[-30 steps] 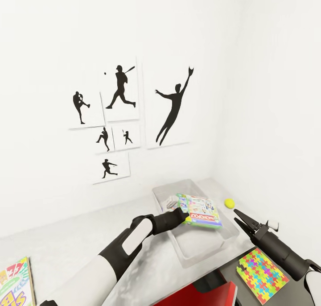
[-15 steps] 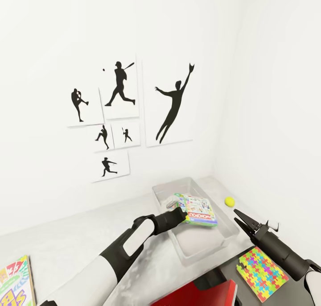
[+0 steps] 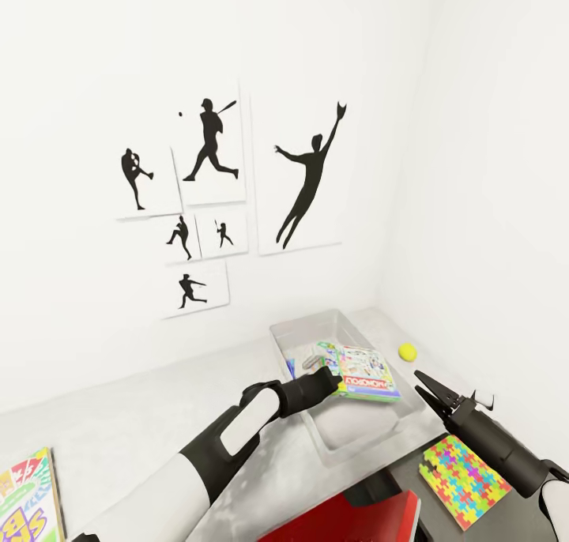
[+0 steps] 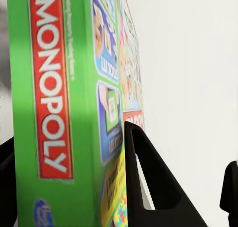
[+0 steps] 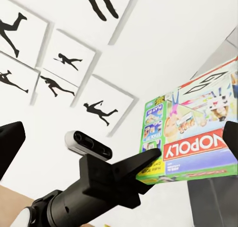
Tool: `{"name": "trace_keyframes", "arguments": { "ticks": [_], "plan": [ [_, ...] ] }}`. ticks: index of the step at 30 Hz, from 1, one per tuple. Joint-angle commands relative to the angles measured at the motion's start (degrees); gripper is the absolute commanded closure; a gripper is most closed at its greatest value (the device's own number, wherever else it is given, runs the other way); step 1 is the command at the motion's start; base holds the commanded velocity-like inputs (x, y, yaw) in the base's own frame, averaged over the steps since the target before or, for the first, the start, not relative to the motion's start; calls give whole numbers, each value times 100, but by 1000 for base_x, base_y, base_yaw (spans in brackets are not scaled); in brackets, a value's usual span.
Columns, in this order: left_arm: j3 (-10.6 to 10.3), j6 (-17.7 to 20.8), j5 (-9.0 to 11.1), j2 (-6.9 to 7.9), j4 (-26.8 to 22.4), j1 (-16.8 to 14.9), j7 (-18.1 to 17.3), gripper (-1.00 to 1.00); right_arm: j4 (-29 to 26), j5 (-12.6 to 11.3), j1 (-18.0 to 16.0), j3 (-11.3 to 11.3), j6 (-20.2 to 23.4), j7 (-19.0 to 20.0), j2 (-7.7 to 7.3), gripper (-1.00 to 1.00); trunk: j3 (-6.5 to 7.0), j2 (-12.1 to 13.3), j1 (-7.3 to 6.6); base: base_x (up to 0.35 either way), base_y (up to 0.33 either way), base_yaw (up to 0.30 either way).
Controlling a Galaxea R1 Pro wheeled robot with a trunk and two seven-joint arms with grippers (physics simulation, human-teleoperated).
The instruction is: Put all the toys in the child's room - the three board games (two on the bed and one on the table), the two jigsaw puzzles on the table, and the tennis ball on the table - inside the toy box on the table in the child's room.
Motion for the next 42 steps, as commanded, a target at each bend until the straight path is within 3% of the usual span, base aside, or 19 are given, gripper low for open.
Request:
{"name": "trace_keyframes", "arguments": {
  "ticks": [1, 17, 42],
  "plan": [
    [-7, -9, 48, 0, -2, -6, 18, 100, 0, -4, -7, -7, 32, 13, 0, -100, -23, -14, 3, 0, 0, 0],
    [-125, -144, 75, 0, -8, -11, 225, 100, 0, -4, -9, -7, 33, 30, 0, -100, -163, -14, 3, 0, 0, 0],
    [-127, -144, 79, 0, -216, -10, 227, 100, 0, -4, -1, -7, -12, 48, 9, -100, -175, -14, 3, 0, 0, 0]
  ]
}}
